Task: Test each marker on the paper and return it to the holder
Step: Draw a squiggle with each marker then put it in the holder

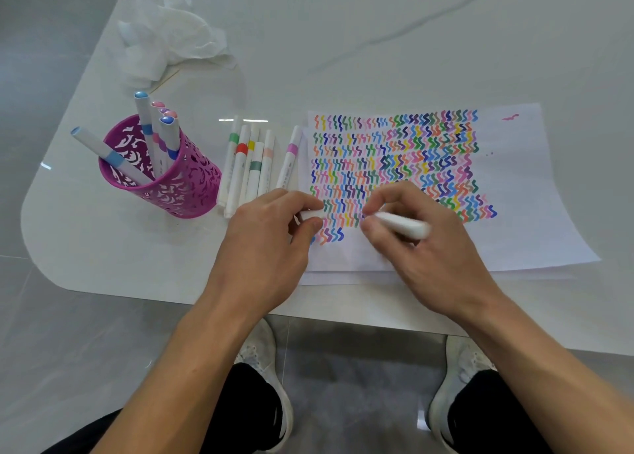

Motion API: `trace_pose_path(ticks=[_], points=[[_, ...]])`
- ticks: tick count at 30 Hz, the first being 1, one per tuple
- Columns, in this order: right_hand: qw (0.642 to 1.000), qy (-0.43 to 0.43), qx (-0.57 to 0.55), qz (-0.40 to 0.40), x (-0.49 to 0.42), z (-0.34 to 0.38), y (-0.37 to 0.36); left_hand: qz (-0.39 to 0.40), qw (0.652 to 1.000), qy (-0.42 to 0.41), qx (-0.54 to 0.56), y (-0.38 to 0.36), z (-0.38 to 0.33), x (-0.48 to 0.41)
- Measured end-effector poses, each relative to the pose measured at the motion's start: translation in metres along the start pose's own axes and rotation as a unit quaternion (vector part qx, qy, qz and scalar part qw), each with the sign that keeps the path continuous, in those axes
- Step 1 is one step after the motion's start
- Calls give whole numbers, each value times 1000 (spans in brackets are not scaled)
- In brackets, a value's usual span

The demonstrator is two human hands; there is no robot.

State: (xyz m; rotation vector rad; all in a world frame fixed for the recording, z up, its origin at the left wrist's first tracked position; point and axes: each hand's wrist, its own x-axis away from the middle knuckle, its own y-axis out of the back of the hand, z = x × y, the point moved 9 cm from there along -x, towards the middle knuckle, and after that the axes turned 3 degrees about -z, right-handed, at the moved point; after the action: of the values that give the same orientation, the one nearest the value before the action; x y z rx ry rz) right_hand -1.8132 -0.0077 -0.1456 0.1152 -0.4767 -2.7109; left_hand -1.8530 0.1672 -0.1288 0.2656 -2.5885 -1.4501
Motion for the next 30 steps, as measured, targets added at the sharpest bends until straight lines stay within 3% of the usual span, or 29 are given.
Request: trace_pose_path(ticks=[10,30], points=[[998,-51,-14,-22,6,-16,-6,1,1000,-18,-17,-8,0,1],[999,-37,26,-21,4,-16,-9,-17,998,-15,-52,-16,1,0]])
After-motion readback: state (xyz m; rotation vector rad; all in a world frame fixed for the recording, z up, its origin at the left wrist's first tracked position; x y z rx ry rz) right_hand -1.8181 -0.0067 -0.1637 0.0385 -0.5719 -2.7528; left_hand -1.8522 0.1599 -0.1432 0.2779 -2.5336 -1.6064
